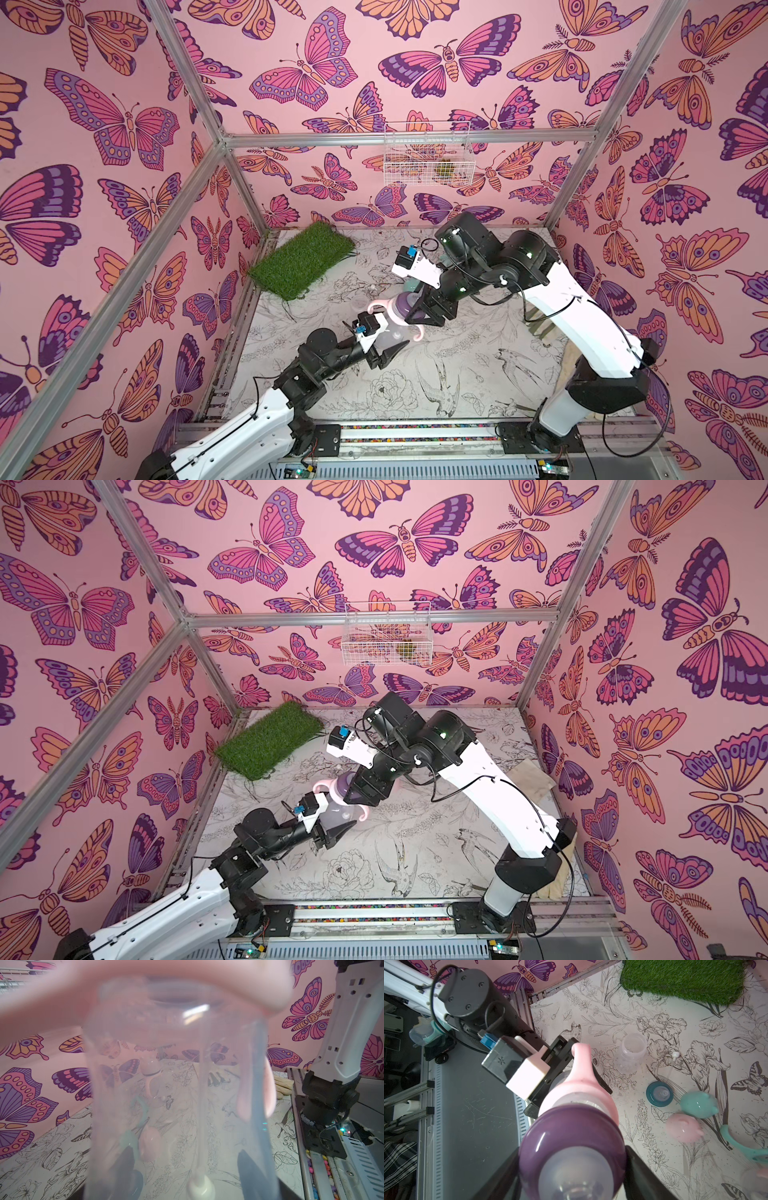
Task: Assemble the baby bottles
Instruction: Close the nipple on the baby bottle.
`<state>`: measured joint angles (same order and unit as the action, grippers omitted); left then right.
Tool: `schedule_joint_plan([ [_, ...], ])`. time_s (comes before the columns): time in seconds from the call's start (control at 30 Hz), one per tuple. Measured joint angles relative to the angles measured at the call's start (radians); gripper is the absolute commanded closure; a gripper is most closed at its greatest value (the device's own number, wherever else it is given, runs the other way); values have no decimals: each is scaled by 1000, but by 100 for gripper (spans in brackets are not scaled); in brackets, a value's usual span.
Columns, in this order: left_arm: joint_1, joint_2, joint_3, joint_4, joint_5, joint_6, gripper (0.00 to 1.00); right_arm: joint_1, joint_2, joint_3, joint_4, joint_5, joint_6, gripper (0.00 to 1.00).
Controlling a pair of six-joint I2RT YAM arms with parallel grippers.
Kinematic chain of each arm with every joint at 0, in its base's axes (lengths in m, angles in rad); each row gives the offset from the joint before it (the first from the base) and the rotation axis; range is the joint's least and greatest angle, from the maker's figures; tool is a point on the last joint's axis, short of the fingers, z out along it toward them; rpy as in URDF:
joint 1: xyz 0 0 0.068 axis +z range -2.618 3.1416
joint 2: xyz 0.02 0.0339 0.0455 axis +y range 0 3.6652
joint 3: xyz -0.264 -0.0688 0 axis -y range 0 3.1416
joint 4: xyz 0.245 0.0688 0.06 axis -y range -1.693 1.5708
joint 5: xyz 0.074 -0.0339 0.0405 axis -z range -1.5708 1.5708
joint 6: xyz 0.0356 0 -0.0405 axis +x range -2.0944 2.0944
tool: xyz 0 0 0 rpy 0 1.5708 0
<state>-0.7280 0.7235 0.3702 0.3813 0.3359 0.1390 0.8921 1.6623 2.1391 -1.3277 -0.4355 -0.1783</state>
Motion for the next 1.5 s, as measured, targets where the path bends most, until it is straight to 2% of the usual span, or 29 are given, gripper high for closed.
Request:
schedule_joint_plan([
  [0.87,-19,11,13,-68,12,36,100,-40,1,-69,5,-15,-8,76],
  [1.23,-19,20,24,-84,11,44,100,-43,1,-102,24,-68,-5,77],
  [1.5,-19,19,24,-139,-22,48,100,-53,1,-167,68,-72,32,79],
])
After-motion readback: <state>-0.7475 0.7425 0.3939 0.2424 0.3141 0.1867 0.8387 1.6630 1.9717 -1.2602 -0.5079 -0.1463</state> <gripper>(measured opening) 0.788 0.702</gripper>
